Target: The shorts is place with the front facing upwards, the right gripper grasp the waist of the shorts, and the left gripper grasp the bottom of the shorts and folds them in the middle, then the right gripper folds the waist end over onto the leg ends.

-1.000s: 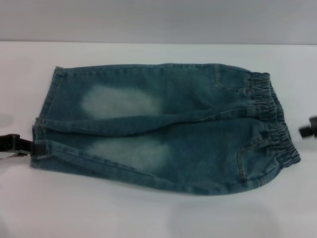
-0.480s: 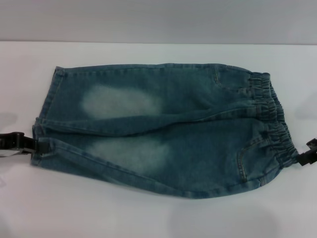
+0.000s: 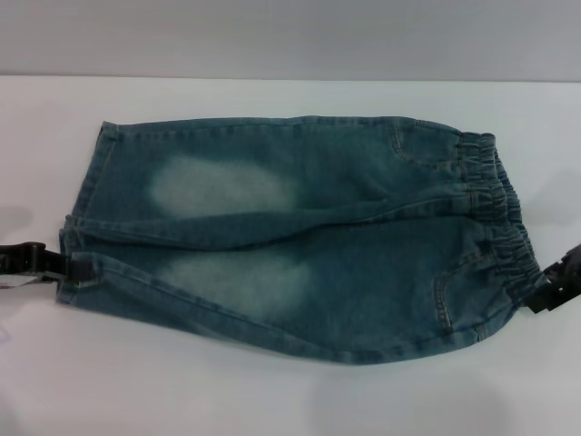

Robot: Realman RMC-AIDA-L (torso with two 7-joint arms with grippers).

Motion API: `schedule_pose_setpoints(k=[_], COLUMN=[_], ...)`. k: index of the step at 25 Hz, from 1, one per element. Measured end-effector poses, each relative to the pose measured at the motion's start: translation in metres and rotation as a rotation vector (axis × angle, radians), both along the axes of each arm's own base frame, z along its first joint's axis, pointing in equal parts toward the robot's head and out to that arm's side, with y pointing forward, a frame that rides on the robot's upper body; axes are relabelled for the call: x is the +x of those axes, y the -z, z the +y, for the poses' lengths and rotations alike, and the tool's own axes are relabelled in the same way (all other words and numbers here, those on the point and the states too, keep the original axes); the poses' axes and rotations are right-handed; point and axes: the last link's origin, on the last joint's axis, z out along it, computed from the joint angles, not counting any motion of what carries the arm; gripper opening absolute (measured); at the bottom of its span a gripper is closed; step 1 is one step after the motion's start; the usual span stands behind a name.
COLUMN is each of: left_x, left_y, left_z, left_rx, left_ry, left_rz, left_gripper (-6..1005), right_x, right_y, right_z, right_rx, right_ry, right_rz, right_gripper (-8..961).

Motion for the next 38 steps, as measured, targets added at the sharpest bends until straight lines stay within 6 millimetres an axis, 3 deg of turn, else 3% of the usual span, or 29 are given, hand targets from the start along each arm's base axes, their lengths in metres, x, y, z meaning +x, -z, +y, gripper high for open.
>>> schedule_pose_setpoints(k=[18, 24, 27, 32, 38], left_x=[0.000, 0.000, 0.001, 0.002, 0.002], left_y=[0.002, 0.001, 0.001, 0.001, -0.003], left_z=[0.001, 0.001, 0.002, 0.003, 0.007], left_rx=[0.004, 0.006, 0.007, 0.009, 0.033], left_ry=[0.011, 0.011, 0.014, 0.017, 0.017], left_rz=[0.004, 0.004, 0.004, 0.005, 0.006], left_gripper=[90, 94, 96, 99, 104], right_x=[-0.006, -0.004, -0.002, 0.003, 0.009], right_y=[0.003, 0.005, 0.006, 0.006, 0.005], right_z=[0.002, 0.001, 0.000, -0.002, -0.008], right_rx=[0.036, 0.032, 0.031, 0.040, 0.078], right_ry=[-0.037, -0.041, -0.039, -0.029, -0.018], right_rz=[0.066, 0.064, 0.062, 0.061, 0.114], right_gripper=[626, 382, 177, -1, -1])
